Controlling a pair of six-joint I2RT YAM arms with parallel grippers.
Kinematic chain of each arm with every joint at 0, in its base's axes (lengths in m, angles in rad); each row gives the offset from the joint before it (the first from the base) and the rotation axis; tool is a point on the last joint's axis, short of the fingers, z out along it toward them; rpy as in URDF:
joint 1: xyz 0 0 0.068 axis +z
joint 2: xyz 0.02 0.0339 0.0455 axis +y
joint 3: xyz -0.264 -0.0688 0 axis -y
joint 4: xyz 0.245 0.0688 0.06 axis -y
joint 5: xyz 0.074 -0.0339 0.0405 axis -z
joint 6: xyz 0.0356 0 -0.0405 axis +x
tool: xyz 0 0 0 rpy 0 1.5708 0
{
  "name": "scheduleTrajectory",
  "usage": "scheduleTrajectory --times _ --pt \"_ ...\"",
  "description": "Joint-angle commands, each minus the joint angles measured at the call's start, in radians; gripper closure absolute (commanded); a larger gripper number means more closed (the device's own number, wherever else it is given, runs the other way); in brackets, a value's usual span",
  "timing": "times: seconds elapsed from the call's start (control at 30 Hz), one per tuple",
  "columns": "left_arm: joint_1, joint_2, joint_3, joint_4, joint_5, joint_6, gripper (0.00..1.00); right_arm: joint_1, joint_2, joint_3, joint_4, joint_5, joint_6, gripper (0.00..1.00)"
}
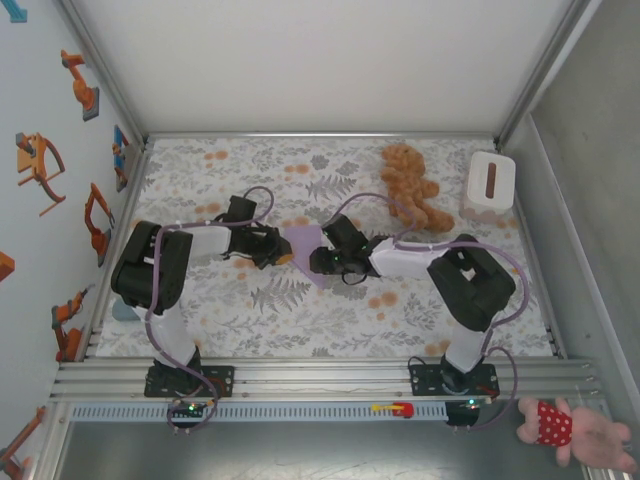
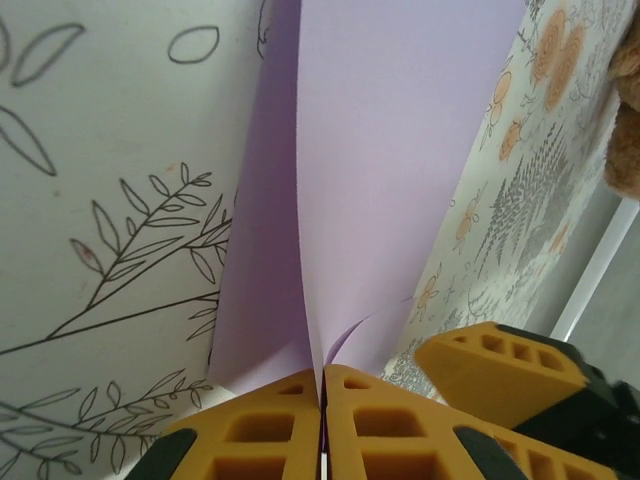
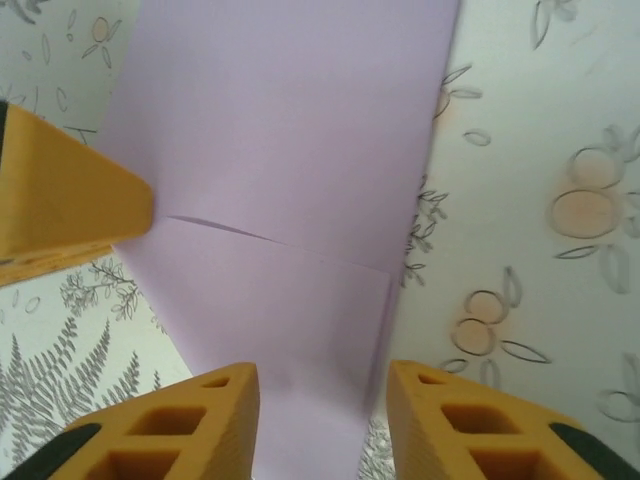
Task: Fold a paper plane with a square sheet of paper (pick it up from the middle)
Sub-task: Fourth fold the wing at the center of the table.
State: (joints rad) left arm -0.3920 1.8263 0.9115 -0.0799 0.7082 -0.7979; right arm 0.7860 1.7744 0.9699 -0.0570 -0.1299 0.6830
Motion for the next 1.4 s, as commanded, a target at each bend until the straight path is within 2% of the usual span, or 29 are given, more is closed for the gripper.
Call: scheduleTrajectory --times 0.0,0.03,0.1,0.3,0.53,0.7,1.13,1.37 --pt "-0.003 -0.063 0.006 -0.042 -0.062 -0.057 0.92 -0.006 -0.076 0.012 -0.079 0.137 -0.107 0.34" --pt "-0.006 -0.072 0.011 -0.059 -0.081 -0.069 0.92 -0.005 -0.090 0.008 -0.088 0.162 -0.125 0.28" --pt "-0.011 -0.086 0.024 -0.091 -0.111 -0.082 0.91 -0.004 -0.112 0.002 -0.097 0.191 -0.157 0.28" --pt "-0.015 -0.070 0.080 -0.196 -0.151 -0.100 0.91 0.070 -0.142 -0.006 -0.065 0.256 -0.312 0.38" --pt "-0.026 -0.062 0.104 -0.216 -0.168 -0.162 0.91 0.164 -0.051 0.049 -0.021 0.262 -0.426 0.48" --pt "-0.033 -0.058 0.106 -0.216 -0.168 -0.189 0.91 0.183 0.014 0.083 0.001 0.279 -0.454 0.55" --pt "-0.034 -0.068 0.104 -0.215 -0.164 -0.212 0.90 0.195 0.116 0.119 0.049 0.325 -0.471 0.55" --pt "-0.034 -0.074 0.103 -0.220 -0.164 -0.215 0.90 0.196 0.132 0.103 0.068 0.347 -0.480 0.59"
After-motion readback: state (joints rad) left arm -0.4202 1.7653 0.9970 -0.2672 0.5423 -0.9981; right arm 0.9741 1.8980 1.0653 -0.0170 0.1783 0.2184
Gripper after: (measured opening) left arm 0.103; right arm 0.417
